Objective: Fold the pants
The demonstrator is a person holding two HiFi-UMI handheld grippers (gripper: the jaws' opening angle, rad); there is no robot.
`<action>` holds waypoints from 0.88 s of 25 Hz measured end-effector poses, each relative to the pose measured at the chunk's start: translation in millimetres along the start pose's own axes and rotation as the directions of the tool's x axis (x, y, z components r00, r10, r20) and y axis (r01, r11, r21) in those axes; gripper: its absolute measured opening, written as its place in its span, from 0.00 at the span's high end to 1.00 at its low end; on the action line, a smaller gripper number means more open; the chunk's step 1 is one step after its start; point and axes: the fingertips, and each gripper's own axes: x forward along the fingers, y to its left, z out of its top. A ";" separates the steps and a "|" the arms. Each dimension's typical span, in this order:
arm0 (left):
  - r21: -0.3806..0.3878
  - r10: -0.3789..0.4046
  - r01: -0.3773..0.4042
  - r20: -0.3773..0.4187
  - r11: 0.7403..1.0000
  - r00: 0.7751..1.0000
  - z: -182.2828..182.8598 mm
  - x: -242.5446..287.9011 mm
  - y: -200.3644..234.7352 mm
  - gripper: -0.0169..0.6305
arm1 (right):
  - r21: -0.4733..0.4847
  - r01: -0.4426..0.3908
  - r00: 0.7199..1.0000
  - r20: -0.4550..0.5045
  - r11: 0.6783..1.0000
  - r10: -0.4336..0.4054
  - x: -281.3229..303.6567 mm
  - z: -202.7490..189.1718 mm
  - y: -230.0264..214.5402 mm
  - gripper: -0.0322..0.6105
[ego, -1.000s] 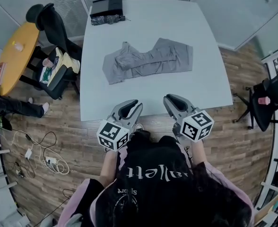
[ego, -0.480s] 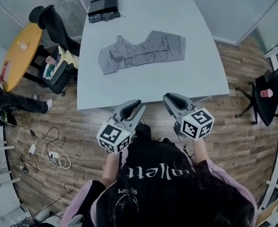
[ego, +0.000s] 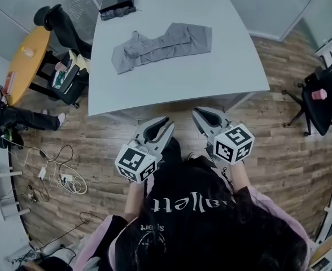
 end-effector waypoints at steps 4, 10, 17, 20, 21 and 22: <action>0.005 0.005 -0.005 -0.004 1.000 1.000 -8.1 -7.9 -16.8 0.83 | -0.013 -0.009 1.000 0.012 1.000 0.009 -15.5 -6.3 8.7 0.90; 0.007 0.023 -0.023 -0.002 1.000 1.000 -12.3 -15.8 -29.9 0.83 | -0.031 -0.026 0.999 0.029 0.999 0.027 -30.3 -7.7 17.1 0.90; 0.022 0.024 -0.025 0.008 0.999 1.000 -13.8 -16.8 -41.3 0.83 | -0.075 -0.039 0.999 0.030 0.996 0.042 -40.3 -9.8 22.4 0.90; 0.025 0.022 -0.023 0.011 0.999 1.000 -12.4 -16.7 -43.5 0.83 | -0.080 -0.041 0.998 0.035 0.996 0.044 -43.0 -8.1 23.1 0.90; 0.026 0.022 -0.022 0.012 0.999 1.000 -11.9 -16.7 -43.8 0.83 | -0.082 -0.041 0.998 0.037 0.996 0.044 -43.6 -7.5 23.4 0.90; 0.028 0.022 -0.022 0.014 0.999 1.000 -11.4 -16.5 -44.0 0.83 | -0.085 -0.042 0.998 0.037 0.996 0.045 -44.2 -7.1 23.7 0.90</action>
